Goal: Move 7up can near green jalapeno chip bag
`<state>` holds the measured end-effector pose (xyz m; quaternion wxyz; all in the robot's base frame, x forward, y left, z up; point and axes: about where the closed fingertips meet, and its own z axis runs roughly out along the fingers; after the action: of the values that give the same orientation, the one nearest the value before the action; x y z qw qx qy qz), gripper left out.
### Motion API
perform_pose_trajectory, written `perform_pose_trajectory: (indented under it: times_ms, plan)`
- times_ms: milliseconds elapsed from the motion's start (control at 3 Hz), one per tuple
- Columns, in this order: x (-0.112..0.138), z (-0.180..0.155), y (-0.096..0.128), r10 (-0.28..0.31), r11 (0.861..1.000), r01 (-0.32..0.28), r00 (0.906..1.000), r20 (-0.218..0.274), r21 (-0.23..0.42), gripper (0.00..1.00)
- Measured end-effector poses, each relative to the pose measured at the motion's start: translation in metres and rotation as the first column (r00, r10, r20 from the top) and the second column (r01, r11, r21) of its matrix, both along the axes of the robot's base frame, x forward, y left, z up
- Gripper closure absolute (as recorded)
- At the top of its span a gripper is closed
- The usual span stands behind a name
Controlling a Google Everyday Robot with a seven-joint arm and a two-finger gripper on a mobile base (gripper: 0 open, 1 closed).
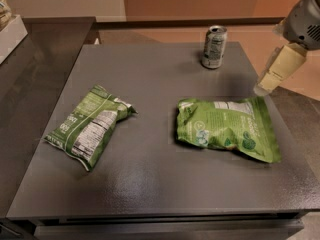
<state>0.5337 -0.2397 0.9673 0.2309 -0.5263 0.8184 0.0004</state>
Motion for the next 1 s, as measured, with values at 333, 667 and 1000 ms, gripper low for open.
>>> perform_pose_trajectory:
  times_ms: [333, 667, 1000]
  plan:
    - [0.040, -0.002, -0.002, -0.071, 0.995, 0.068, 0.9968, 0.036, 0.078, 0.00]
    - [0.078, -0.010, 0.007, -0.122, 0.985, 0.112, 0.9902, 0.067, 0.133, 0.00]
    - [0.113, -0.017, 0.018, -0.167, 0.970, 0.150, 0.9826, 0.080, 0.190, 0.00]
